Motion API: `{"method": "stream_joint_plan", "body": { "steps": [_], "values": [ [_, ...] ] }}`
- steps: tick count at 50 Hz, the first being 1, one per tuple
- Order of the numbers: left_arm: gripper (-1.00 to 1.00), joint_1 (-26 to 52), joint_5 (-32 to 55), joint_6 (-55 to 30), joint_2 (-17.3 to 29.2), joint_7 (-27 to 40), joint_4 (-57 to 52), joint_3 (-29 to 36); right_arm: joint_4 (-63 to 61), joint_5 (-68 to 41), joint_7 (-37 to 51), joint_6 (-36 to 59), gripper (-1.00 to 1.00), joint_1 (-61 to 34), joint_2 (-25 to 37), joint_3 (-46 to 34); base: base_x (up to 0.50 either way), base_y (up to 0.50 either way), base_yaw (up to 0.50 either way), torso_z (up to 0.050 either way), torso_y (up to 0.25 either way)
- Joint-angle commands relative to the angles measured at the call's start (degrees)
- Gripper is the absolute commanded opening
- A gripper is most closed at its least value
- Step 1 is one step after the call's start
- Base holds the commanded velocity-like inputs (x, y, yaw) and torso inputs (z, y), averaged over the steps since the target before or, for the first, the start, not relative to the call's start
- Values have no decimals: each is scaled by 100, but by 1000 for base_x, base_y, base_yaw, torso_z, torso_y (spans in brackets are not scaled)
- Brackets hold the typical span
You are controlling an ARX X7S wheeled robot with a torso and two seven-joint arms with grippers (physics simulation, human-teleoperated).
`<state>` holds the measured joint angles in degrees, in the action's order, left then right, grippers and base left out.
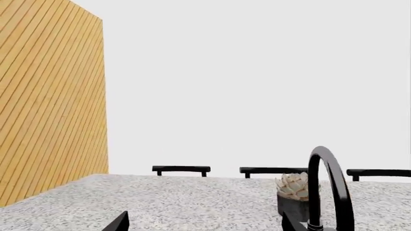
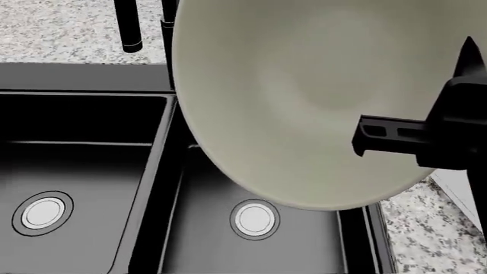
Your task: Move the fresh-baked cupcake off the tray onto the counter, and place the bowl used for mixing into the sink.
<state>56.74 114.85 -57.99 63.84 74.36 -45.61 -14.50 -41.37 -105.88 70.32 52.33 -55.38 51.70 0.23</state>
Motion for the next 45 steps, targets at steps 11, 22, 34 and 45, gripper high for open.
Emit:
{"method": "stream_joint_plan", "body": {
  "steps": [11,22,34,45],
  "values": [
    [100,510,290,280,102,417,-74,654,-53,112,-17,-61,-100,202,90,178,0,494,0,0,0],
    [100,494,274,309,123,397,-82,661,-56,118,-25,-78,-100,206,101,169,0,500,0,0,0],
    [100,-379,-199,-69,-129,-260,-23,-267,83,276,-139,-321,-100,841,35,567,134,113,0,0,1],
    [100,-482,-111,-12,-64,-160,-76,-361,87,232,-61,-407,-100,1124,100,740,116,-45,0,0,1]
  ]
}}
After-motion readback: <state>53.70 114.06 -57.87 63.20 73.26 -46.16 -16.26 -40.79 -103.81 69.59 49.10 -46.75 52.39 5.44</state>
